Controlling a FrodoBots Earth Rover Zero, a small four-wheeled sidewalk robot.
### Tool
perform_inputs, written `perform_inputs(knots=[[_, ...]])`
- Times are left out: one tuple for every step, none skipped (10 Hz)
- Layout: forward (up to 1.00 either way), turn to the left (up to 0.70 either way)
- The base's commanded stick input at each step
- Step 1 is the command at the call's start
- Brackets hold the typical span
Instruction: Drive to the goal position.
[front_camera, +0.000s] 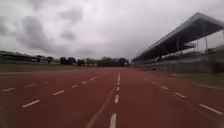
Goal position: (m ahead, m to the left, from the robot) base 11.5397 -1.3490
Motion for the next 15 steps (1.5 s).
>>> perform_inputs(knots=[[0.50,0.00],[0.50,-0.12],[0.50,-0.40],[0.50,-0.50],[0.50,-0.50],[0.50,-0.50],[0.50,-0.50],[0.50,-0.50],[0.50,-0.46],[0.50,-0.18],[0.50,0.00],[0.50,0.00],[0.50,0.00],[0.50,0.00],[0.50,0.00]])
